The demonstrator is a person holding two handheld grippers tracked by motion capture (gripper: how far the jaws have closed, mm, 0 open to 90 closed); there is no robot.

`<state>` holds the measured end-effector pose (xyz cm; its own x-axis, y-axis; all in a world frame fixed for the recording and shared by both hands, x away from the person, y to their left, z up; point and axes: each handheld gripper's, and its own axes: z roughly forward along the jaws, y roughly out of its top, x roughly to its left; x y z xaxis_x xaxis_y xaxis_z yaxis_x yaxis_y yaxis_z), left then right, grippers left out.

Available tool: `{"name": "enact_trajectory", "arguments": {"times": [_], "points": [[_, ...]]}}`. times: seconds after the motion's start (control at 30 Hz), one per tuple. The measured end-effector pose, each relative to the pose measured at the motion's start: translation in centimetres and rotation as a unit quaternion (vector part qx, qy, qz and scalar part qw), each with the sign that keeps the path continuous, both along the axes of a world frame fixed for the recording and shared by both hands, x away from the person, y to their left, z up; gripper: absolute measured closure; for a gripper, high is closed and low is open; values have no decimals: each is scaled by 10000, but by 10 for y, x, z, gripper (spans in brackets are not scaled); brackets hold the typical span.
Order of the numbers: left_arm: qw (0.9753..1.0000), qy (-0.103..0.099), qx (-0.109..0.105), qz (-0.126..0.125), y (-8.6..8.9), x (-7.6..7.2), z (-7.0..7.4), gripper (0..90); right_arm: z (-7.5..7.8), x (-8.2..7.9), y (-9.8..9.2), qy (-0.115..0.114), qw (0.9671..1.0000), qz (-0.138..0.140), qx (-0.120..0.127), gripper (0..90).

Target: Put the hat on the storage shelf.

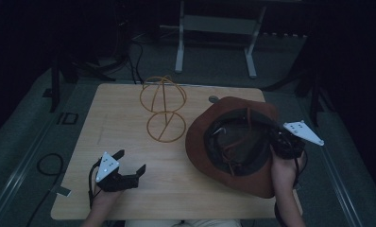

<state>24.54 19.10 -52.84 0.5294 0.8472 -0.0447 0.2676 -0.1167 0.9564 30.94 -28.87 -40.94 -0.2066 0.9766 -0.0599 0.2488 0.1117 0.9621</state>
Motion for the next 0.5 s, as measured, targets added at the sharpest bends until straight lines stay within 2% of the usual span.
{"name": "enact_trajectory", "arguments": {"times": [0.07,0.2,0.37,0.5], "points": [[9999,-27,3,-121,-8,1,11,54,4,-2,1,-51,10000,-11,-45,855],[9988,-66,-141,-459,-27,5,38,54,3,-3,3,-53,9999,71,-76,855],[9969,-52,11,-785,-55,11,65,60,-3,-7,9,-62,9998,87,-188,855],[9950,-81,290,-954,-78,18,77,70,-7,-9,13,-34,9997,148,-196,855]]}}
